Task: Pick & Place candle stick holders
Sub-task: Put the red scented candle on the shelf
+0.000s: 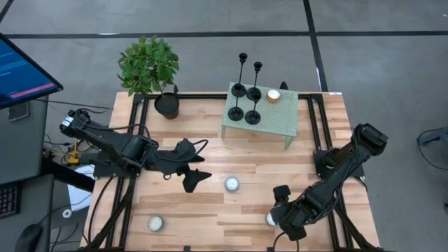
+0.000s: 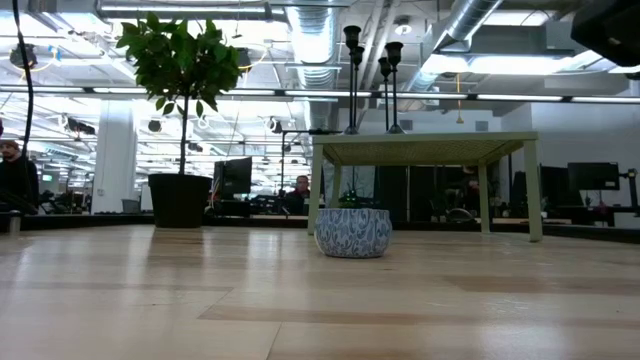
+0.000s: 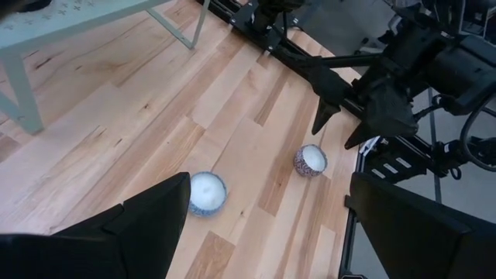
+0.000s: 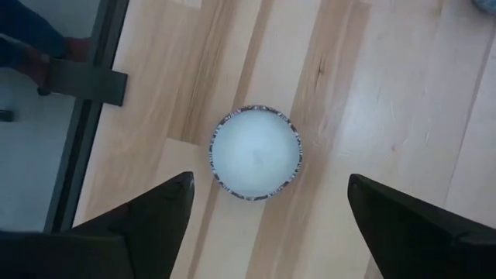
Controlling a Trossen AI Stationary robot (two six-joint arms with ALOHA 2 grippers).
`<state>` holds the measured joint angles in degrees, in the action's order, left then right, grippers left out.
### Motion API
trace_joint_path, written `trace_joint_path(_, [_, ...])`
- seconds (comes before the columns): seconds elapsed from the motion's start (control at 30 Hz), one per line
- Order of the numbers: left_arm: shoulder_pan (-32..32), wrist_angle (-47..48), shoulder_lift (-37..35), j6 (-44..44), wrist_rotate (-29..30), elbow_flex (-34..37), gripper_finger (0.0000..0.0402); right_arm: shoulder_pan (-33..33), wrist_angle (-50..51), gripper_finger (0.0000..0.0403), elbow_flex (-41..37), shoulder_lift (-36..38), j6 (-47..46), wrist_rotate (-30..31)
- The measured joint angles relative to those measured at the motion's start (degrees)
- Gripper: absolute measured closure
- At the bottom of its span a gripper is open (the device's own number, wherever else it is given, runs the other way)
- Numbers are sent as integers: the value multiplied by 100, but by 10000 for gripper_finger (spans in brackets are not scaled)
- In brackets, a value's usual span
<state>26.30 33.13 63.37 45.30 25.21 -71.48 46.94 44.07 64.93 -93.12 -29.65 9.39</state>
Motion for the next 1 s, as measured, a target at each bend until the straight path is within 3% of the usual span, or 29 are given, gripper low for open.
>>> trace_joint_path(0.67, [-2, -104, 0, 4, -175, 0, 46, -187, -556, 38, 0, -5, -85, 86])
trace_joint_path(1.0, [-2, -156, 0, 3, -177, 0, 46, -237, -663, 37, 1, -823, -28, -50])
